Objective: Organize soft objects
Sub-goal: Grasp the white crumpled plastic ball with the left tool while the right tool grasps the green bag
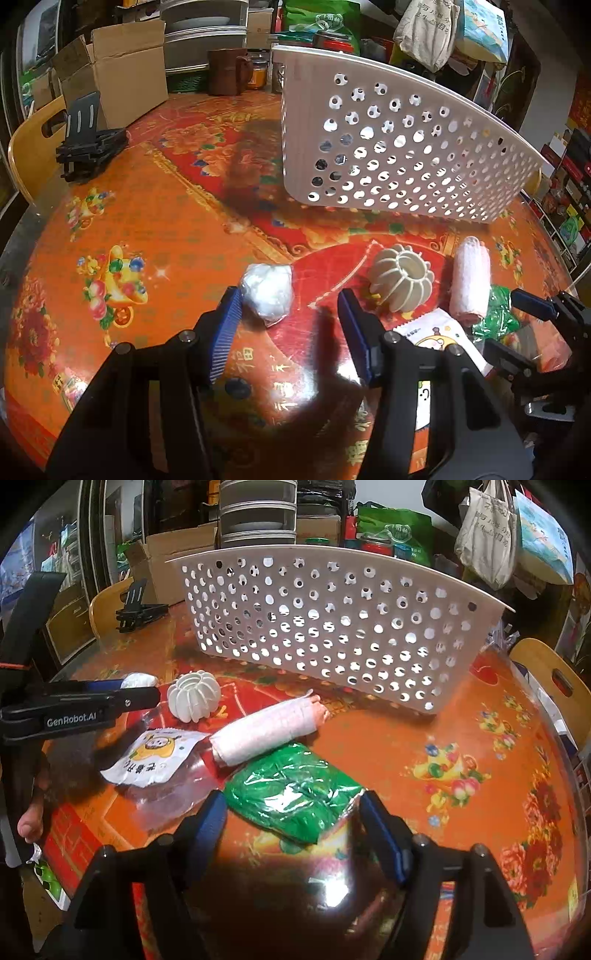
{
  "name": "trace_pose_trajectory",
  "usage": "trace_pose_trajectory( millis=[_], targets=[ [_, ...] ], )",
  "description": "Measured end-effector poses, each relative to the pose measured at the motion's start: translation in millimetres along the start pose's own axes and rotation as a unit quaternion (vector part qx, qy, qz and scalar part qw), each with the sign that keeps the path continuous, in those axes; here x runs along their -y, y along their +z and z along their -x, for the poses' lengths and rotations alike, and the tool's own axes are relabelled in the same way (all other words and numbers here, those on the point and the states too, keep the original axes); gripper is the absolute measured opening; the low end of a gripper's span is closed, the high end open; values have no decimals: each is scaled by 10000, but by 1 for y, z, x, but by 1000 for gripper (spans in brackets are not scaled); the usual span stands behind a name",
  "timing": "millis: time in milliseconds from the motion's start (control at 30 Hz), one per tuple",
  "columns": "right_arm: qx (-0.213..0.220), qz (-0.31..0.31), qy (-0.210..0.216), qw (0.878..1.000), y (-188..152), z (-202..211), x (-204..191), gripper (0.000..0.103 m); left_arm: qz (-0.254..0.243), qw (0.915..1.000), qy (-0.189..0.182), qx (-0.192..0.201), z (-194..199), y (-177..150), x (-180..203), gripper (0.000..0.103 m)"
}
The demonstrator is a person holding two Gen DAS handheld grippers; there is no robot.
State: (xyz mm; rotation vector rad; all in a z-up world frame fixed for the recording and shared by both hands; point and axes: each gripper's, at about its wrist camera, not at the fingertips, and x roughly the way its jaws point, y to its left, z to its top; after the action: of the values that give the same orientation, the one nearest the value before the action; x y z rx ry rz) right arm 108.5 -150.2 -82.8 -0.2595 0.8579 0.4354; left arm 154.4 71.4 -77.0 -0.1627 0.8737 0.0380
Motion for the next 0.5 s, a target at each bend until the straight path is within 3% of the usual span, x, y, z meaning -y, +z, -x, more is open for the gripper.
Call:
trace_pose_trajectory(
  millis=[400, 500],
  targets=[
    [-142, -79, 12, 9999, 8, -7, 5, 77, -108, 9999, -27, -14, -1, 0, 4, 51],
    [-94, -100, 13, 9999, 7, -5, 7, 68, -85, 10000, -43, 4, 0, -1, 3, 46]
  ],
)
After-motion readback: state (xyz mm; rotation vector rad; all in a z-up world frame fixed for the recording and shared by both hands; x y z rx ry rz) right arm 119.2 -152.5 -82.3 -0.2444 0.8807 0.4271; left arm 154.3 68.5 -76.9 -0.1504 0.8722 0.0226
